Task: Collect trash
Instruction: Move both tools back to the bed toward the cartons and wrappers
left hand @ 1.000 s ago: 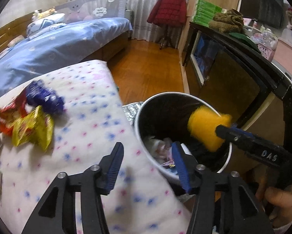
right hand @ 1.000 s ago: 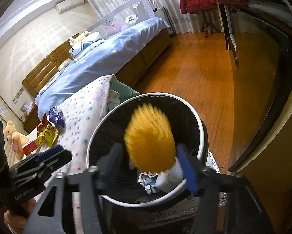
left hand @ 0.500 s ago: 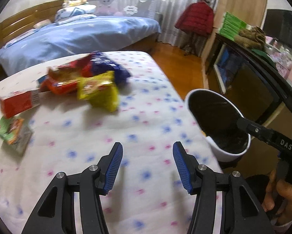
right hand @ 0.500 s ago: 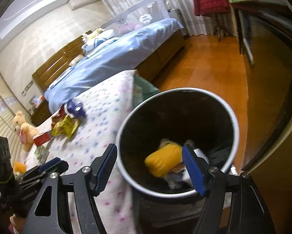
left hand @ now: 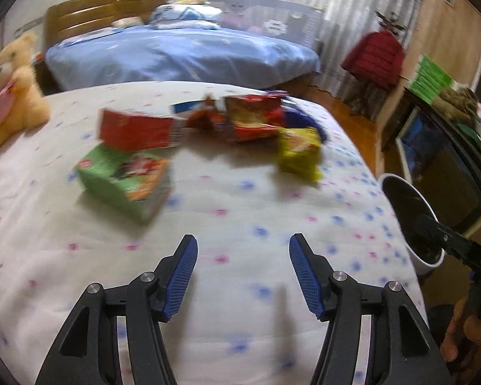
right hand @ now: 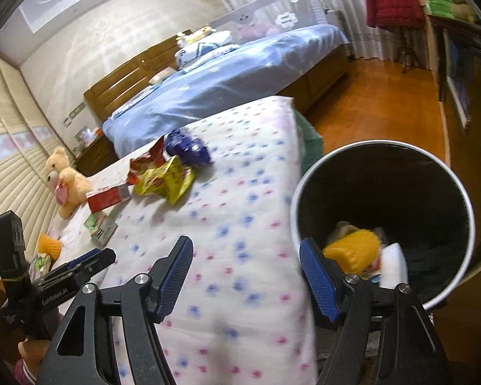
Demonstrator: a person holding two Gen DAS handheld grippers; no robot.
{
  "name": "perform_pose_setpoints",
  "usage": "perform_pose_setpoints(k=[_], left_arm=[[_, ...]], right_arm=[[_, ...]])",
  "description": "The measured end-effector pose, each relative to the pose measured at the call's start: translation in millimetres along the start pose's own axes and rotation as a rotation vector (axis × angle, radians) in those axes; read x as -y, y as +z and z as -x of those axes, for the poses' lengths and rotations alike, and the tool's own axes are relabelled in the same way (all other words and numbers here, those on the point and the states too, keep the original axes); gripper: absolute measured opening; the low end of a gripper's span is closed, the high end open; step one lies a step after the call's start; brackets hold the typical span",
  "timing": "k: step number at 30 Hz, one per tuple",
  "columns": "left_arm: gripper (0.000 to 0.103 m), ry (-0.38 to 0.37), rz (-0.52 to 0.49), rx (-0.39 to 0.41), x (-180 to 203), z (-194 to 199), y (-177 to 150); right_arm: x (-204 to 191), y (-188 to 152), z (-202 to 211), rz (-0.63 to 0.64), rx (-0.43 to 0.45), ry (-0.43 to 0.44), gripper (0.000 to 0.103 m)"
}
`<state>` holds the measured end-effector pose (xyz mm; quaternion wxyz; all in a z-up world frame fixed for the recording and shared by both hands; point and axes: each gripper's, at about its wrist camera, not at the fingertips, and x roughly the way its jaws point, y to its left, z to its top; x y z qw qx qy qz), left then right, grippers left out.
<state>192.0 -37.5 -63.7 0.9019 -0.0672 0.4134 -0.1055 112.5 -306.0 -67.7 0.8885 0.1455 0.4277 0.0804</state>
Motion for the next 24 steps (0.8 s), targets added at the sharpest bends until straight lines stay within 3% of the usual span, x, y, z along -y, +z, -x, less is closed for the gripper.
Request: perform_pose_setpoints(k=[2, 6, 19, 24], left_arm=[[0.060, 0.017, 0.026, 0.004, -11, 3, 1], [0.074, 0.053, 0.085, 0.011, -29, 6, 5], [0.075, 0.196, 0.265, 0.006, -49, -26, 34], [0.075, 0.240, 0.286, -0.005, -48, -42, 47]], right_arm=[[-8, 0, -7, 0.013, -0.012, 0.013, 0.071], [-27, 1, -21, 0.045, -0.032, 0.039, 0.071], [-53, 15, -59, 0.084, -0.063, 0.086, 0.071], [-56, 22, -71, 0.087, -0.076, 0.104, 0.071]])
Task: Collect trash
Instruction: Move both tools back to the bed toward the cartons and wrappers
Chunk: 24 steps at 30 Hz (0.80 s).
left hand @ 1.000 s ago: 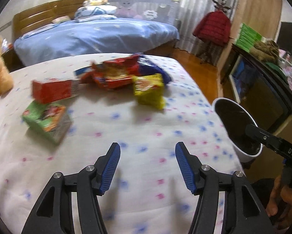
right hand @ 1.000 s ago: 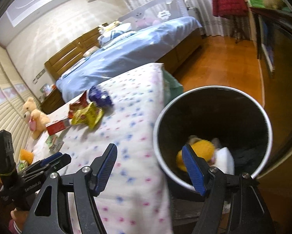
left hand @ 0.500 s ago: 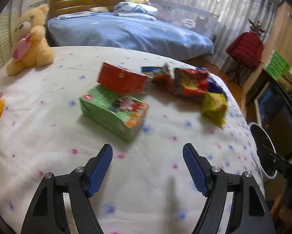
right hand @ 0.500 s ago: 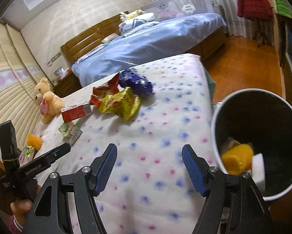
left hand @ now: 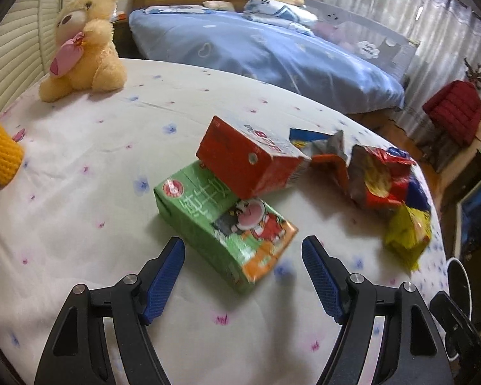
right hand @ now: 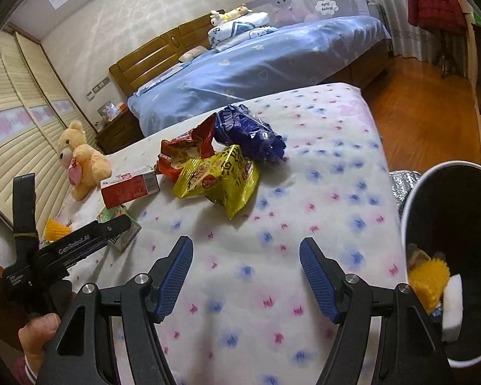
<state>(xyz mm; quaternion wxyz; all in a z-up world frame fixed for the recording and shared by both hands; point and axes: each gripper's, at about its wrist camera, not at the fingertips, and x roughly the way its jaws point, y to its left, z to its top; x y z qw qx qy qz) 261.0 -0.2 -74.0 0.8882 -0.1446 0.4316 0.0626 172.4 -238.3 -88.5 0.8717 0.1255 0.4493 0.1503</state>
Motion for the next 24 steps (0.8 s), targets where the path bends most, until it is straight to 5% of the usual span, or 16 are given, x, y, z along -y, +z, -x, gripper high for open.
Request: perform_pose_setpoints(k=[7, 11, 16, 18, 19, 24], left_arm=[[0.075, 0.047, -0.031, -0.021, 4, -17, 4], [0.058, 0.044, -0.072, -0.013, 0, -13, 2], [0.053, 0.008, -0.116, -0.007, -16, -2, -7], [0.052, -0.012, -0.136, -0.005, -22, 3, -11], [0.051, -0.023, -0.147, -0.006, -25, 7, -14], [0.051, -0.104, -0.182, -0.015, -39, 21, -25]], right_arm=[[-11, 11, -17, 0.020, -0.007, 0.024, 0.070], [-14, 18, -28, 0.027, -0.017, 0.015, 0.068], [-21, 25, -38, 0.063, -0.024, -0.015, 0.042], [-21, 25, -41, 0.067, -0.030, -0.029, 0.015], [-21, 25, -41, 0.066, -0.031, -0.034, 0.010], [-26, 16, -30, 0.092, -0.018, -0.032, 0.006]])
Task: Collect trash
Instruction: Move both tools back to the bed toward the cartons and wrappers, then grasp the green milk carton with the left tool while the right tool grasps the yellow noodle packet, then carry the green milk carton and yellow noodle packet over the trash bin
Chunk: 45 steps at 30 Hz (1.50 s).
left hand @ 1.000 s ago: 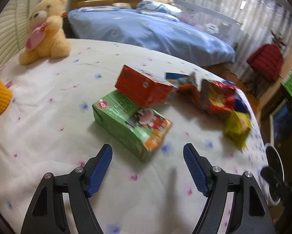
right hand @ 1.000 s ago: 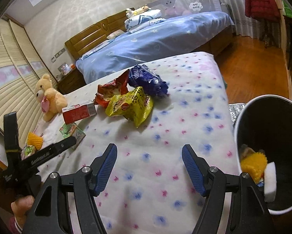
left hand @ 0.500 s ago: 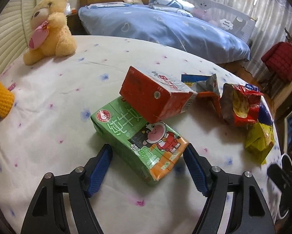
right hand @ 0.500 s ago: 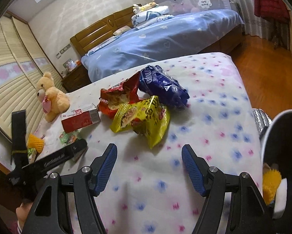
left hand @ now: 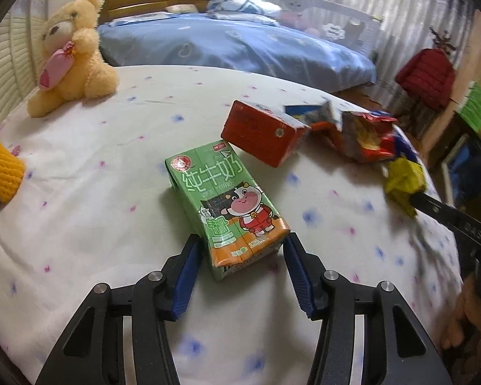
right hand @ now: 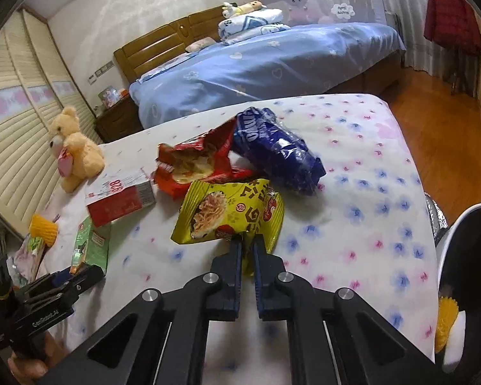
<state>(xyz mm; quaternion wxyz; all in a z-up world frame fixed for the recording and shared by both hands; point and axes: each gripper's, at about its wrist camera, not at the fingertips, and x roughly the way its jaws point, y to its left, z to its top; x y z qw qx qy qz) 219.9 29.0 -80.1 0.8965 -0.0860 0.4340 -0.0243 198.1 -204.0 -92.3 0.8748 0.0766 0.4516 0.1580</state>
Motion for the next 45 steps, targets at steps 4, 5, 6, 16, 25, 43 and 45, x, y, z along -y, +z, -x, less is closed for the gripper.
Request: perform_pose_setpoints(k=[4, 5, 6, 16, 25, 43, 45], left_arm=[[0.052, -0.013, -0.019, 0.012, -11, 13, -11], [0.052, -0.007, -0.014, 0.012, -15, 14, -12], [0.052, -0.003, -0.003, 0.013, -18, 15, -14], [0.073, 0.109, 0.045, 0.014, -10, 11, -11], [0.051, 0.048, -0.008, 0.033, -1, 18, -22], [0.050, -0.144, -0.191, 0.090, 74, 55, -44], [0.050, -0.159, -0.212, 0.093, 82, 55, -45]], right_arm=[[-9, -13, 12, 0.023, -0.001, 0.006, 0.006], [-10, -16, 15, 0.023, 0.000, 0.008, 0.006], [-11, -19, 18, 0.022, 0.000, 0.011, 0.006], [-21, -37, 31, 0.008, -0.005, 0.028, 0.006], [-13, -45, 48, -0.005, 0.017, 0.021, 0.006], [31, -66, 92, -0.085, 0.057, -0.042, 0.006], [38, -68, 97, -0.099, 0.064, -0.051, 0.006]])
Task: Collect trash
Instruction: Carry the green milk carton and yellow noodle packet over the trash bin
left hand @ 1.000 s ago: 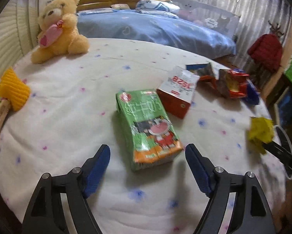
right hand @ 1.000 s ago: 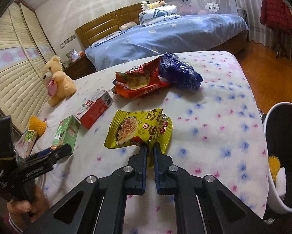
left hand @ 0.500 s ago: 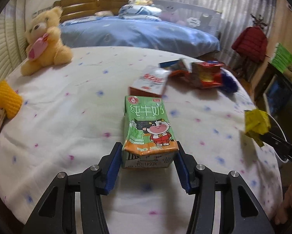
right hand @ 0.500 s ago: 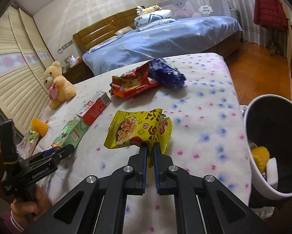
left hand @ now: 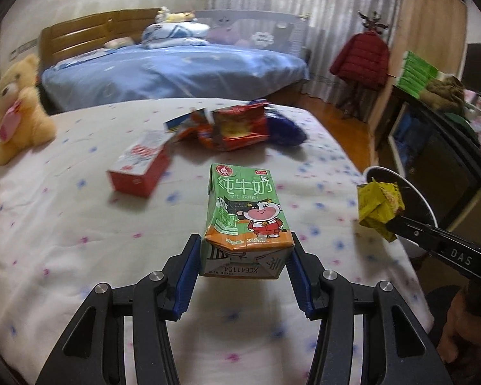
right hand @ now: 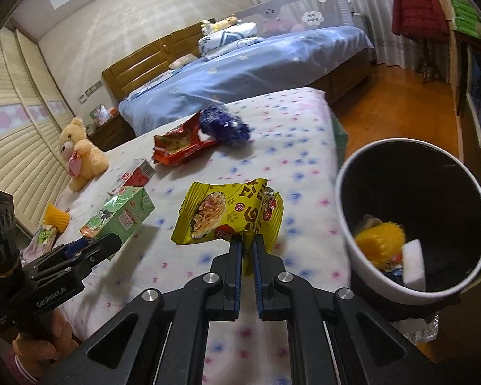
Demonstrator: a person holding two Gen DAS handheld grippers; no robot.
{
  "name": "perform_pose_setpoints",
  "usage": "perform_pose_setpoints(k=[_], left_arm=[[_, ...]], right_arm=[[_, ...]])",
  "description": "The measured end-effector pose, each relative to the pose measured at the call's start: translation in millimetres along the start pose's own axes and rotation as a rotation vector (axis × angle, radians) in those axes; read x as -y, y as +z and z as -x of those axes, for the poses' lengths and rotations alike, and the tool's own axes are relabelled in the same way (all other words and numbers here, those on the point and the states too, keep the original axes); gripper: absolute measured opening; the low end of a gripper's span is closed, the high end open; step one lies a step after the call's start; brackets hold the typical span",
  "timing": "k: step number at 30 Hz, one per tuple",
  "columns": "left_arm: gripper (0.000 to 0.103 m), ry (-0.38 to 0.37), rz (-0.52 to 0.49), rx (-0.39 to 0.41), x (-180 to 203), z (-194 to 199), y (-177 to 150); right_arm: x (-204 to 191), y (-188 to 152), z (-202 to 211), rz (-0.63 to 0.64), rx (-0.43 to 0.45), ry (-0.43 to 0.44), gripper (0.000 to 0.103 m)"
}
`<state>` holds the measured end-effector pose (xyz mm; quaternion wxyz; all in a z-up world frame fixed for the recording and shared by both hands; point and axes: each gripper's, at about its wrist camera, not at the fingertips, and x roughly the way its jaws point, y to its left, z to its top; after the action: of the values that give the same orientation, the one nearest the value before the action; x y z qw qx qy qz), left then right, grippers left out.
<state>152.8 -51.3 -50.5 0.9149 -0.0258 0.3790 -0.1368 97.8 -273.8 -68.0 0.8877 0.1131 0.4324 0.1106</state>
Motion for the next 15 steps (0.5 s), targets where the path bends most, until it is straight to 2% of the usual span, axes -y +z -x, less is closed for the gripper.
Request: perform_pose_setpoints(k=[15], left_arm=[[0.050, -0.088, -0.086, -0.011, 51, -17, 10]], right_arm=[[44, -3, 28, -0.070, 0.041, -0.073, 0.006]])
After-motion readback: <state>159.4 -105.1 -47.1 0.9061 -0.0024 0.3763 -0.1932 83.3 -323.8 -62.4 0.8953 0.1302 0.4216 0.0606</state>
